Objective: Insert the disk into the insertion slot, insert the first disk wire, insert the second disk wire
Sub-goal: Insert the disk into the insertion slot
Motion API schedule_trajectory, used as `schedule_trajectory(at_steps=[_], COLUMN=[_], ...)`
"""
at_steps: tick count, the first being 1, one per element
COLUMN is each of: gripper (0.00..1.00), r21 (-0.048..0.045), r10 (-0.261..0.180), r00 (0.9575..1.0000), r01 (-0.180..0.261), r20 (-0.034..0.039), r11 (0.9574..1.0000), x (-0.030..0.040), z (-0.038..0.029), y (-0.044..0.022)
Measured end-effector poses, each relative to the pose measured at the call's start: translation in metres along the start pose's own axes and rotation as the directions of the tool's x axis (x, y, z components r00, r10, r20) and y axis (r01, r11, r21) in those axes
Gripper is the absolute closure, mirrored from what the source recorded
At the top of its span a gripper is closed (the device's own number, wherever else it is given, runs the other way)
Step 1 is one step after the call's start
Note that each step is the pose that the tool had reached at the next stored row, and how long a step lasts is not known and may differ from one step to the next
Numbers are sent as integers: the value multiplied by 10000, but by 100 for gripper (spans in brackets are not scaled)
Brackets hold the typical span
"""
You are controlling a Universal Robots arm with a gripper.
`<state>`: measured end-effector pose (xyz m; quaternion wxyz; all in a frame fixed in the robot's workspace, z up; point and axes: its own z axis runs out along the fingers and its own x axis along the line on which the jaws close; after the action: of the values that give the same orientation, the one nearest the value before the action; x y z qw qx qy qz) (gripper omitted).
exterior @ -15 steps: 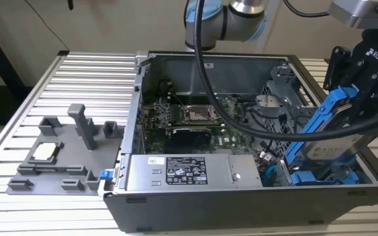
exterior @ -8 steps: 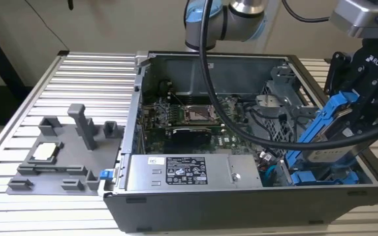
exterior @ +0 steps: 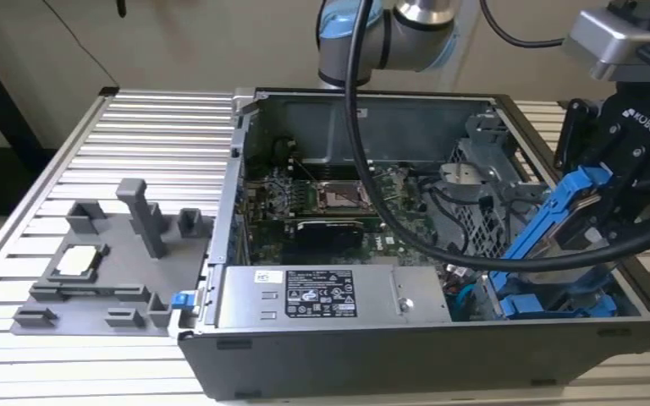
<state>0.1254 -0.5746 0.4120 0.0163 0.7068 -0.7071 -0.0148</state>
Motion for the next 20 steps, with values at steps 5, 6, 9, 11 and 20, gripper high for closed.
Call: schedule_trajectory(at_steps=[5,6,9,11,20], gripper=[67,67,67,67,67], r21=[1,1,1,1,1], r10=[-20,-22,-31,-35,-39], r00=[10000,10000,10000,10000,10000], r01=[20,22,31,35,39], r20=[0,0,0,-1,-1], r11=[10000,10000,10000,10000,10000], x=[0,0,0,0,0], z=[83,101,155,192,356], y=[-7,-9,-11,-13,-20])
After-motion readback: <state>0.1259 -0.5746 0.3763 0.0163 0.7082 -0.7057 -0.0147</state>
